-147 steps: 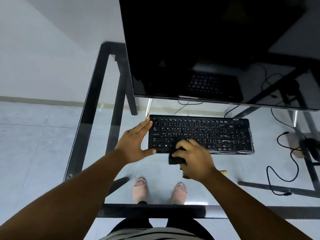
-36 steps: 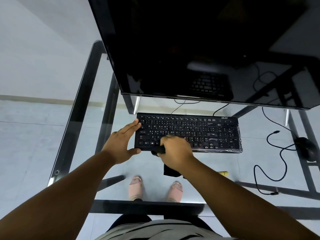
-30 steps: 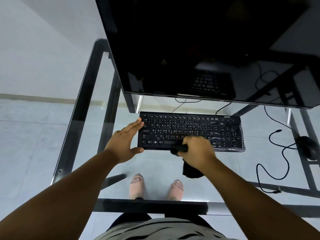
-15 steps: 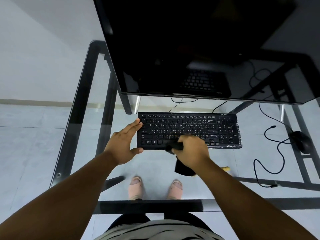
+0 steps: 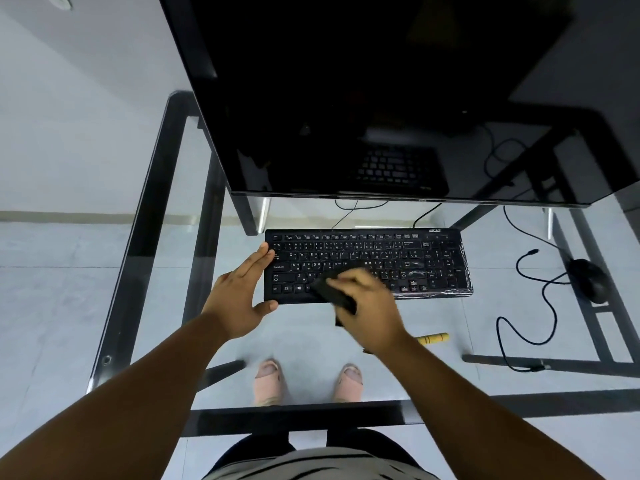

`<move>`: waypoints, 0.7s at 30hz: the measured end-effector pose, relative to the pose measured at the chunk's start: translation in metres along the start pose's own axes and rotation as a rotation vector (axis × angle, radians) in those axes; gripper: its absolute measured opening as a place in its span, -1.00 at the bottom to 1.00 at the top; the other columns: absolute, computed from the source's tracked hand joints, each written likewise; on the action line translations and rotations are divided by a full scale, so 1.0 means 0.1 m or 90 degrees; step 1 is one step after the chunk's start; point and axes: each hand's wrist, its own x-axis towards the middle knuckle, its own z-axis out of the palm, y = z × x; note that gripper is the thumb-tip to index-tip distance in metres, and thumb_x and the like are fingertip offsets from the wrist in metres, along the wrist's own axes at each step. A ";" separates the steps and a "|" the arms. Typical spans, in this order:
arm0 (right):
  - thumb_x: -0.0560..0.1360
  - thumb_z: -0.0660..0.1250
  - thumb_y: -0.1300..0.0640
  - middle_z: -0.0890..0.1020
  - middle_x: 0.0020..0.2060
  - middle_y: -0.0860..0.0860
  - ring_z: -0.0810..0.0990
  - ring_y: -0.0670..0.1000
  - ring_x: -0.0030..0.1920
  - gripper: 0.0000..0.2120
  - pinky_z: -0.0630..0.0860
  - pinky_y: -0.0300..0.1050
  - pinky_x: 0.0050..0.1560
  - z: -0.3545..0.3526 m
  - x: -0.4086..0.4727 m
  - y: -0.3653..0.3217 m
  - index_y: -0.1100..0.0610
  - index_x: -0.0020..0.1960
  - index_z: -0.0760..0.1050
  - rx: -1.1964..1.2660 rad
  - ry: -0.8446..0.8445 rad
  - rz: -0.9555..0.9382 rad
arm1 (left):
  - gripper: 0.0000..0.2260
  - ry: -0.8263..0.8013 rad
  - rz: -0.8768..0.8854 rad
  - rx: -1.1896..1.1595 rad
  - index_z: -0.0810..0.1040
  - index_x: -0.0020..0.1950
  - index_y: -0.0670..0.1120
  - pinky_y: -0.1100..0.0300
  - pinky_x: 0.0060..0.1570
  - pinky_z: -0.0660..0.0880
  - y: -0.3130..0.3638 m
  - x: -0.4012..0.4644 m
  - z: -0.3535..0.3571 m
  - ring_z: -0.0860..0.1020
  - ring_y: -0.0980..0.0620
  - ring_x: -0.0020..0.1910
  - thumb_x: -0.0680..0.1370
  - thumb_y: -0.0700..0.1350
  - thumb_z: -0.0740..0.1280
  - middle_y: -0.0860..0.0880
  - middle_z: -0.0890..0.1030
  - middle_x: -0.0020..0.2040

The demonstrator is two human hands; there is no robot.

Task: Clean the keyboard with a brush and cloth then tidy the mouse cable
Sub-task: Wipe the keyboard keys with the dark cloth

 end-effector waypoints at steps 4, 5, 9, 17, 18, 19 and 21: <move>0.33 0.43 0.17 0.57 0.13 -0.08 0.57 0.08 0.00 -0.53 0.61 -0.08 -0.11 0.07 -0.16 0.08 -0.07 0.23 0.60 -0.114 -0.027 -0.038 | -0.18 -0.005 0.007 -0.002 -0.02 0.59 0.10 0.03 0.39 0.22 -0.02 0.01 -0.01 0.24 0.12 0.49 0.49 0.07 0.42 0.28 -0.12 0.56; 0.34 0.43 0.17 0.58 0.11 -0.07 0.58 0.09 0.00 -0.55 0.61 -0.06 -0.14 0.05 -0.19 0.15 -0.06 0.21 0.61 -0.120 0.006 -0.007 | -0.19 -0.005 0.008 -0.001 -0.02 0.59 0.10 0.03 0.39 0.22 -0.02 0.01 -0.01 0.24 0.12 0.49 0.49 0.07 0.42 0.28 -0.12 0.56; 0.31 0.44 0.30 0.58 0.14 0.04 0.57 0.14 0.04 -0.53 0.62 0.01 -0.01 0.11 -0.23 0.18 0.08 0.21 0.62 -0.094 0.098 0.097 | -0.19 0.003 0.009 0.002 -0.04 0.59 0.10 0.05 0.39 0.20 -0.01 0.00 0.01 0.22 0.13 0.50 0.50 0.07 0.41 0.27 -0.14 0.56; 0.38 0.39 0.29 0.55 0.25 0.02 0.49 0.16 0.12 -0.52 0.53 0.00 0.18 0.11 -0.01 0.07 0.09 0.30 0.56 -0.103 0.044 0.048 | -0.19 0.007 0.014 0.001 -0.01 0.59 0.11 0.05 0.40 0.23 -0.04 0.01 0.00 0.16 0.18 0.51 0.48 0.12 0.40 0.28 -0.12 0.56; 0.39 0.39 0.29 0.55 0.25 0.05 0.49 0.18 0.12 -0.53 0.52 0.02 0.18 0.06 0.03 0.14 0.12 0.29 0.56 -0.093 0.096 0.123 | -0.20 0.008 0.013 -0.003 0.01 0.58 0.11 0.02 0.40 0.26 -0.04 0.01 -0.01 0.17 0.19 0.51 0.48 0.16 0.38 0.29 -0.10 0.56; 0.40 0.39 0.29 0.54 0.25 0.08 0.49 0.20 0.12 -0.55 0.52 0.04 0.19 0.01 0.08 0.20 0.15 0.29 0.56 -0.081 0.142 0.193 | -0.21 0.014 0.010 -0.009 0.03 0.58 0.11 0.00 0.40 0.28 -0.04 0.01 -0.01 0.20 0.19 0.49 0.46 0.21 0.35 0.29 -0.08 0.56; 0.44 0.39 0.25 0.52 0.25 0.10 0.48 0.21 0.11 -0.57 0.51 0.05 0.18 -0.03 0.20 0.22 0.18 0.30 0.54 -0.079 0.178 0.250 | -0.23 0.027 0.000 -0.019 0.07 0.57 0.12 0.00 0.35 0.30 -0.02 0.02 -0.01 0.26 0.17 0.47 0.44 0.28 0.30 0.29 -0.02 0.56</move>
